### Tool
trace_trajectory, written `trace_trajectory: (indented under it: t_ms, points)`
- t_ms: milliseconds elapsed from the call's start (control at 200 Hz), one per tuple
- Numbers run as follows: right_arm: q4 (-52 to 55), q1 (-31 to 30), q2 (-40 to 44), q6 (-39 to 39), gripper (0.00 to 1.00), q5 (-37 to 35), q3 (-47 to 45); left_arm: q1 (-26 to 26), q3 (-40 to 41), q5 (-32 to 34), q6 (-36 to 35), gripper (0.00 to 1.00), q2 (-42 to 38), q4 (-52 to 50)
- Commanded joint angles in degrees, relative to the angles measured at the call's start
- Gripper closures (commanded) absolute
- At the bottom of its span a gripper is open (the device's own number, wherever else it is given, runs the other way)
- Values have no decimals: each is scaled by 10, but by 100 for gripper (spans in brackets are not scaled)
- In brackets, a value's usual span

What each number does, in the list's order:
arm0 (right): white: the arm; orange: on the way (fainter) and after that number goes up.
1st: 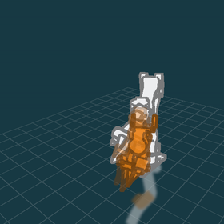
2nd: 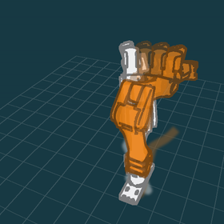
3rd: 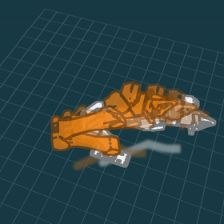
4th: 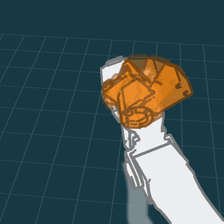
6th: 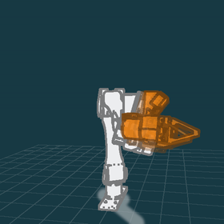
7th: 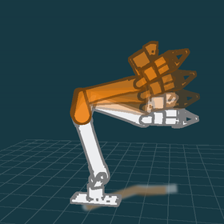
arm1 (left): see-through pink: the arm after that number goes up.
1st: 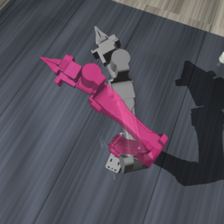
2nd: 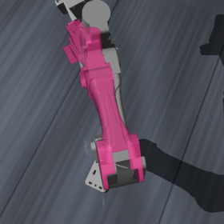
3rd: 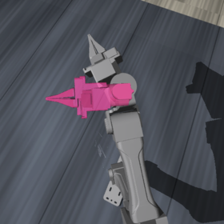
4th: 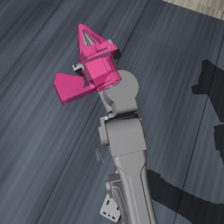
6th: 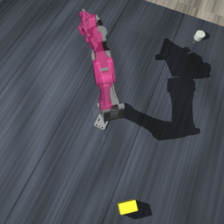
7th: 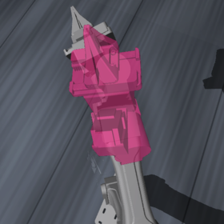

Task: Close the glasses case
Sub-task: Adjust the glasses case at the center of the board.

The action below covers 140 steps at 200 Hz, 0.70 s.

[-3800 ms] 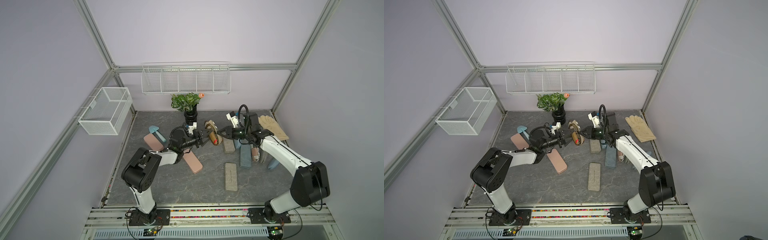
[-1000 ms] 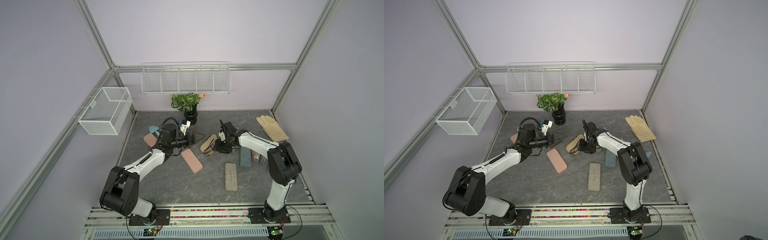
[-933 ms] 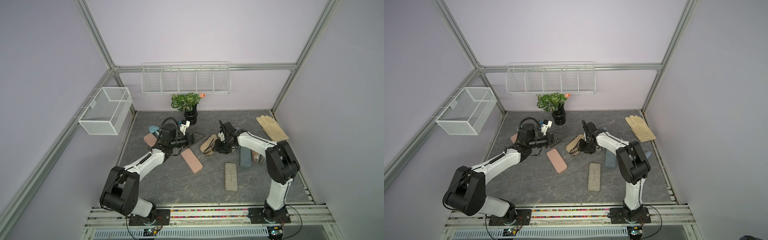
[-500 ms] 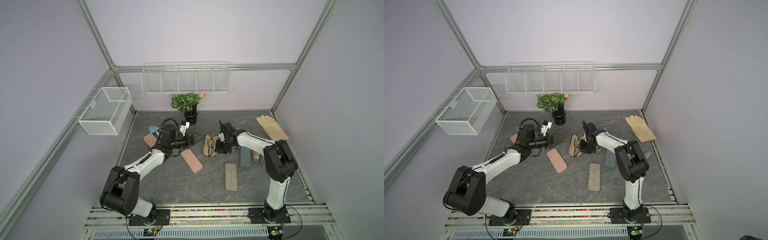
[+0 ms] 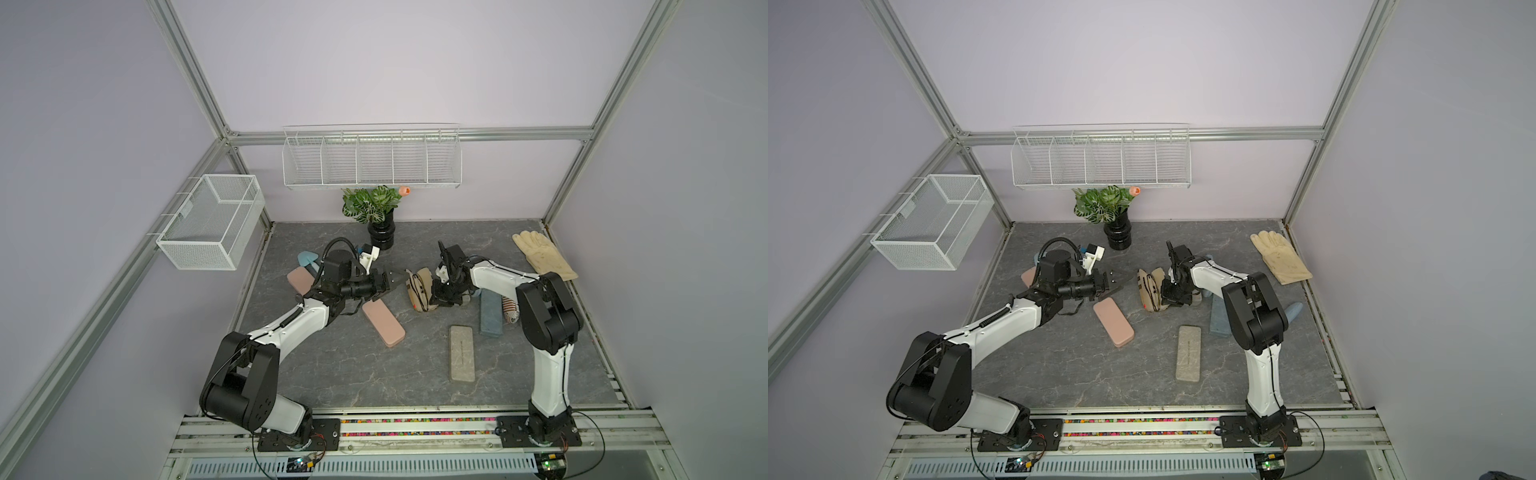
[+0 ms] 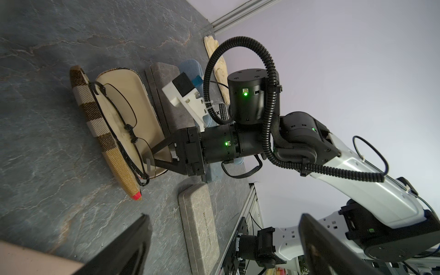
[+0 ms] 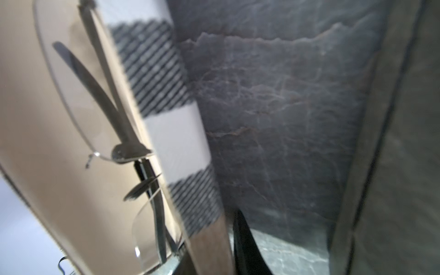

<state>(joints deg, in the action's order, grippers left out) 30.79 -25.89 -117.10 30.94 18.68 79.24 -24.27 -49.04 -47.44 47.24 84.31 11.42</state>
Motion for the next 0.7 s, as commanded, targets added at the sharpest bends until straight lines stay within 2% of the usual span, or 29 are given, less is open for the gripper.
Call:
trace_trajectory:
  t_ms: [0, 225, 485, 580, 695]
  points:
    - [-40, 8, -17, 7, 83, 38, -27, 3, 6, -2, -11, 3, -12, -9]
    - [-104, 2, 3, 5, 90, 126, -44, 4, 6, 16, -24, 3, -14, -36]
    - [-182, -25, 35, 51, 89, 177, -92, 9, 7, 40, -38, 3, -16, -62]
    - [-185, -33, 40, 57, 85, 169, -101, 9, -11, 72, -70, 3, -18, -131]
    - [-187, -35, 37, 59, 85, 166, -106, 9, -65, 164, -152, 5, -7, -288]
